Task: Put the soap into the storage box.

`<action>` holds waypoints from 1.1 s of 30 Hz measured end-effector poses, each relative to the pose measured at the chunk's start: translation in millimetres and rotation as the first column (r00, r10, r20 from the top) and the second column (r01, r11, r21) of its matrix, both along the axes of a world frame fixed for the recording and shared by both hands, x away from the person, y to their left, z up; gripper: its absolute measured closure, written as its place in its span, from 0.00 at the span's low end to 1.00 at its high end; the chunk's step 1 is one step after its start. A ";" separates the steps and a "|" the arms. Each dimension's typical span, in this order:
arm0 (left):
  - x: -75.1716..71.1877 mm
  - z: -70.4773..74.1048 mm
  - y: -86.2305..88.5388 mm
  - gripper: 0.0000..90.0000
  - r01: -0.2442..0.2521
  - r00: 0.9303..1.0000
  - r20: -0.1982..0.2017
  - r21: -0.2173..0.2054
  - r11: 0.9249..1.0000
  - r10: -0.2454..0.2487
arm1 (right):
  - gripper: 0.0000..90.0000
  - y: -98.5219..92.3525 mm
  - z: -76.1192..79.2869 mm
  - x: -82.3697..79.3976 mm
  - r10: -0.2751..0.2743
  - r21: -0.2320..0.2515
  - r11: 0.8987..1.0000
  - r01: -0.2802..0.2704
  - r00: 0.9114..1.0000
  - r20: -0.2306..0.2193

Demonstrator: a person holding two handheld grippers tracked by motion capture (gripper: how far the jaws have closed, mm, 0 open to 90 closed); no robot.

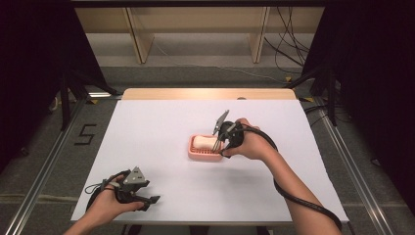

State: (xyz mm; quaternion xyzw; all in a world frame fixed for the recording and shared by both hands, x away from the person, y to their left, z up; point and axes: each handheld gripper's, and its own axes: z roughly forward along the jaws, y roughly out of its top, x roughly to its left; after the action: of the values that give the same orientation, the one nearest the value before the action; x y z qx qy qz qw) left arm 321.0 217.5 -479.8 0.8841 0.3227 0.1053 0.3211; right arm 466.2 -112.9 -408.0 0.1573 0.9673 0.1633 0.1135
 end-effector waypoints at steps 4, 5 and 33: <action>-0.4 -1.4 -1.0 0.35 -0.014 1.000 -0.010 -0.012 1.000 0.014 | 0.38 -8.1 -3.7 -4.8 0.012 0.001 1.000 -0.012 1.000 0.001; -0.5 -1.0 -0.7 0.35 -0.008 1.000 -0.010 -0.006 1.000 0.008 | 0.37 -10.4 -4.0 -5.5 0.028 0.009 1.000 -0.029 1.000 0.001; 0.0 -1.8 -0.4 0.35 0.006 1.000 -0.011 -0.001 1.000 -0.006 | 0.36 -67.2 -33.0 -51.5 -0.135 0.111 0.985 0.135 0.991 -0.004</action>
State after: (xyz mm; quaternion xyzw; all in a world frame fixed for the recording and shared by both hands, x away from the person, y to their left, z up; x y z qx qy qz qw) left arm 321.0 217.0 -481.7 0.8856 0.3218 0.0994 0.3199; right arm 414.7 -180.2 -441.0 0.2284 0.9436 0.2091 0.1169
